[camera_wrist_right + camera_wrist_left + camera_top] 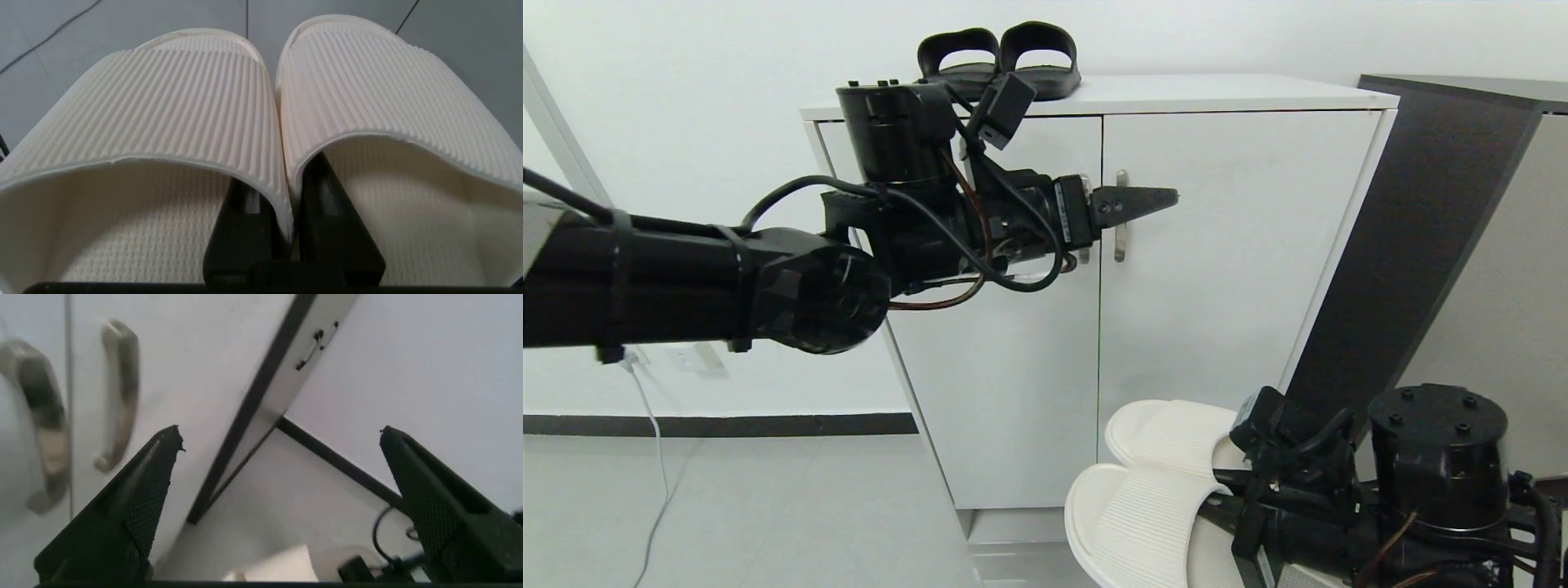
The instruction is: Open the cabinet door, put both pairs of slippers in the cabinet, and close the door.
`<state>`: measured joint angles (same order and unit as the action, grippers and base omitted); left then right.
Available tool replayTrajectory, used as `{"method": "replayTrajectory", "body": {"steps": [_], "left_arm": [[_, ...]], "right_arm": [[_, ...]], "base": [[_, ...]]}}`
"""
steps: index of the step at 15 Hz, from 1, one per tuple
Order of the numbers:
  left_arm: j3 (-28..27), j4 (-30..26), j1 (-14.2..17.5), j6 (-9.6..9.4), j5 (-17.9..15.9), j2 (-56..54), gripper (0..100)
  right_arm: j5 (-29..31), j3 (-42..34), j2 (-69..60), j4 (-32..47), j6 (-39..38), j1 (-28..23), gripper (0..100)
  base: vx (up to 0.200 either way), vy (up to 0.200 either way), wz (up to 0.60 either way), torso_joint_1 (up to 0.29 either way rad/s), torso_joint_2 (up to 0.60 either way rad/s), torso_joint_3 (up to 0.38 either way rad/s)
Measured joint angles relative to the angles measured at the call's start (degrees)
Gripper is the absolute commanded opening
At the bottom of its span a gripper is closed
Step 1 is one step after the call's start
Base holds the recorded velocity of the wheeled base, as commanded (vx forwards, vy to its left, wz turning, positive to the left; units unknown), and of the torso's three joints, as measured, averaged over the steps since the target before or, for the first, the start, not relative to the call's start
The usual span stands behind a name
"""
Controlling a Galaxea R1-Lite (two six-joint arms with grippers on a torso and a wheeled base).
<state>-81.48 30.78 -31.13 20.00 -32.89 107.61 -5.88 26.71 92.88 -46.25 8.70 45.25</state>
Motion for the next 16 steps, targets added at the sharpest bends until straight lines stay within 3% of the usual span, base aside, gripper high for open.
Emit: {"method": "replayTrajectory", "body": {"steps": [5,16], "left_arm": [[-5.89,-0.05,0.44,0.99,5.23,5.51,100],[-9.86,-0.13,0.38,0.88,7.96,8.98,100]], "right_arm": [[0.09,-0.12,0.09,-0.04,0.02,0.00,0],[0.11,-0.26,0.22,-0.04,0.05,0.09,0]], "base": [[0.000,0.000,0.00,0.000,0.00,0.000],[0.000,0.000,0.00,0.000,0.00,0.000]]}}
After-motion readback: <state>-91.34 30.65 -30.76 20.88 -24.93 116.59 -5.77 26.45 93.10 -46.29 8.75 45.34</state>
